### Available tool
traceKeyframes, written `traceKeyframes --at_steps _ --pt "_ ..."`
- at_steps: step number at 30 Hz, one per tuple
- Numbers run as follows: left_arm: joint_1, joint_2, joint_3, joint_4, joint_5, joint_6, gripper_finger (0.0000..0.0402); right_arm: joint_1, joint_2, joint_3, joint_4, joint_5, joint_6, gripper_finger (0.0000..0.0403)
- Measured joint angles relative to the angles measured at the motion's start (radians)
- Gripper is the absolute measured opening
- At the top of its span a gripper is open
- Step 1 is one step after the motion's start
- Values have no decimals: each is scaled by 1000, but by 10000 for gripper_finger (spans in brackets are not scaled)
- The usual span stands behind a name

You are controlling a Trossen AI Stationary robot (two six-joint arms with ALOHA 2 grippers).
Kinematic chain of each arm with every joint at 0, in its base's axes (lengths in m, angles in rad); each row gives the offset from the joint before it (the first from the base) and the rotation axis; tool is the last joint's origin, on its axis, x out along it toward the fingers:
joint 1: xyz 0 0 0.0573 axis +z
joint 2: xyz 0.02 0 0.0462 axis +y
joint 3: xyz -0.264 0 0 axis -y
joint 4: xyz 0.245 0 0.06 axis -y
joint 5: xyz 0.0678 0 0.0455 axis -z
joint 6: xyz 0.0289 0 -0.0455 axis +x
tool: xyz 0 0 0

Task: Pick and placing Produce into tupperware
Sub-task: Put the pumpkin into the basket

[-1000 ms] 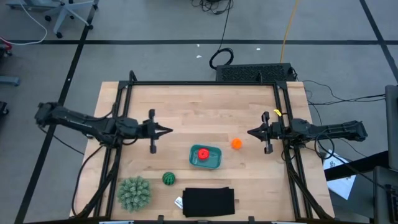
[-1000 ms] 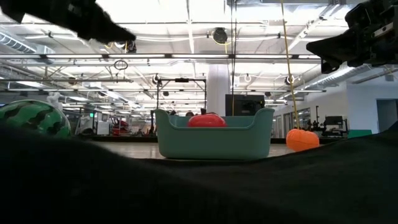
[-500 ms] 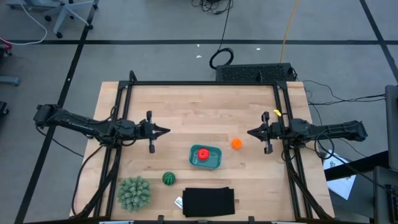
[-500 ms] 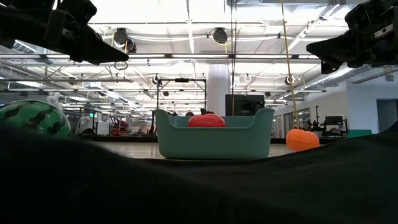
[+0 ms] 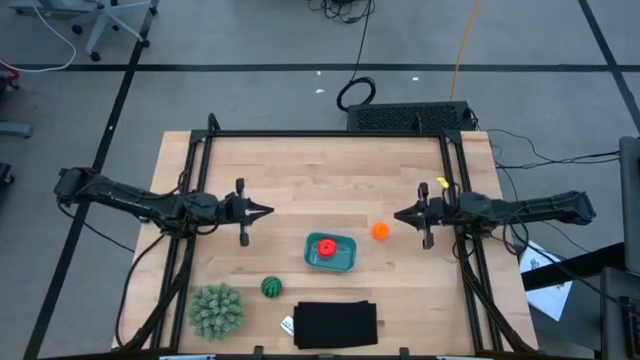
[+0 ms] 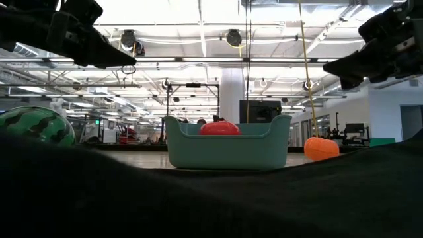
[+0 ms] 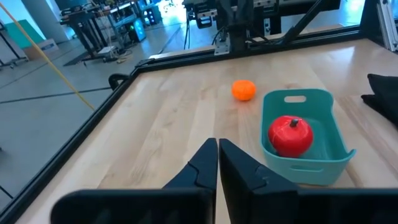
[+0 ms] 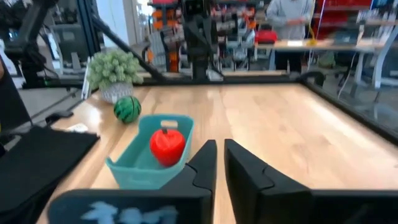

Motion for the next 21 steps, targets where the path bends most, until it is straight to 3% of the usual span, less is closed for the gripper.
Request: traceKeyframes --at_steps 9,21 --pt "0 0 0 -3 2 43 21 0 161 107 3 40 8 65" --pt "0 0 1 -30 2 41 21 -8 397 373 -38 50 4 45"
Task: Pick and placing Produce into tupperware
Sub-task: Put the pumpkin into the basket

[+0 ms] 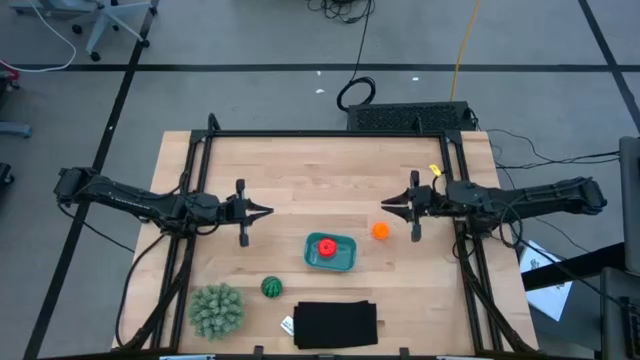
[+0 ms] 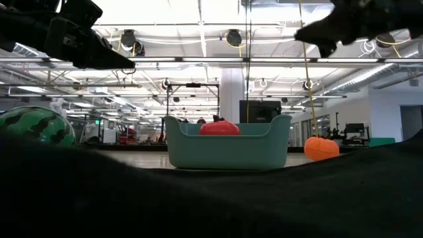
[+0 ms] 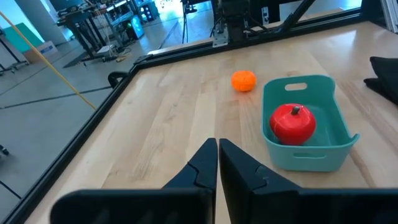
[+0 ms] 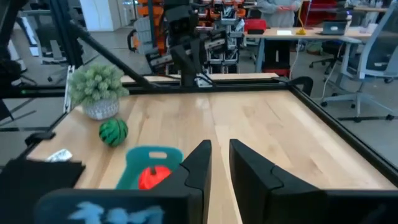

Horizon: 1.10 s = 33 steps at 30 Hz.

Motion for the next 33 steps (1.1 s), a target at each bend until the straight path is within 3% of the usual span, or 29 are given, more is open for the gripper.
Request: traceKeyframes --at_steps 5,16,23,33 --pt "0 0 0 21 0 -2 21 -47 108 164 -114 0 61 45" --pt "0 0 0 20 0 5 21 -132 336 528 -655 -8 115 45" --pt "0 0 0 22 0 6 21 -169 478 711 -921 -139 173 45" --pt "0 2 0 19 -1 12 21 -171 646 881 -1220 -195 112 45"
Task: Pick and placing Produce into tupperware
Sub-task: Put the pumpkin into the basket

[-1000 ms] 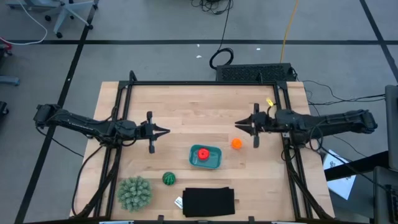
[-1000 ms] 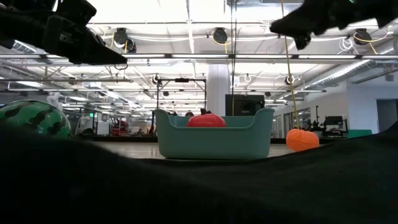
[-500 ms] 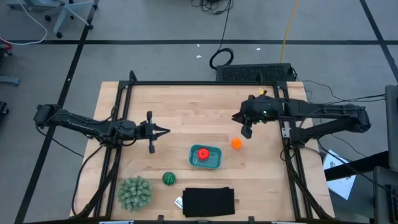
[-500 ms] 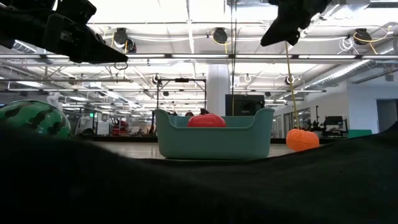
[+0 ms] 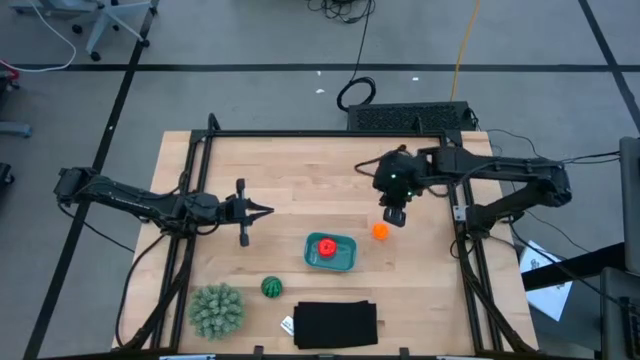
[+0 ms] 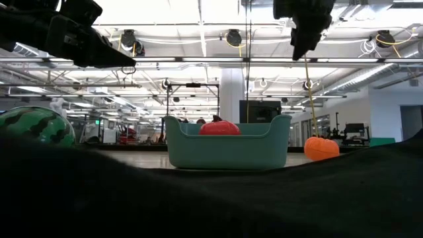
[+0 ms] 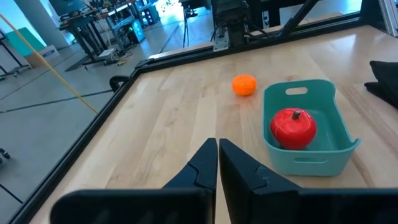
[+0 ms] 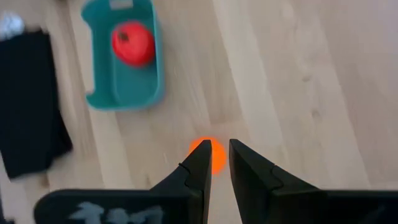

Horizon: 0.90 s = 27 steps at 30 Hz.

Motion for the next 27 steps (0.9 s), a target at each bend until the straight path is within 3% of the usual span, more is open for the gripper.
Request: traceKeyframes --at_steps 11,18,27 --pt "0 0 0 -19 0 13 21 -6 42 2 -68 2 -402 45" --pt "0 0 0 -21 0 15 21 -6 43 2 -65 -3 -420 45" --pt "0 0 0 -21 0 29 21 -3 50 2 -95 -98 -429 45"
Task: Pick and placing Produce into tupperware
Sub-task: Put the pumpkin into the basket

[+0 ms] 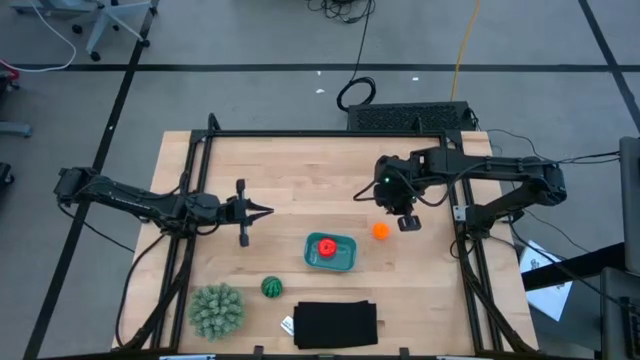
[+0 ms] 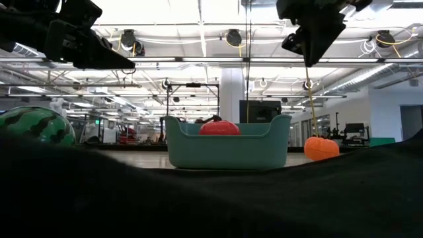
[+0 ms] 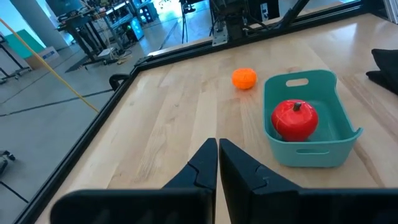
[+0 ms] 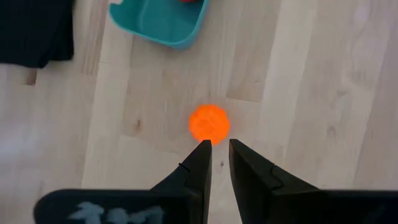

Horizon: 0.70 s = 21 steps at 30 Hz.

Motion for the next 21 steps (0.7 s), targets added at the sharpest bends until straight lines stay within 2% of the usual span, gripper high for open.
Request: traceKeyframes --at_steps 5,9,13,21 --pt "0 0 0 -1 0 3 21 -1 3 0 5 1 -45 50" --pt "0 0 0 -4 0 3 21 -1 6 0 10 1 -53 77" --pt "0 0 0 -14 0 3 21 -1 4 0 16 4 -58 127" --pt "0 1 0 -33 0 3 21 30 8 -9 71 77 -73 258"
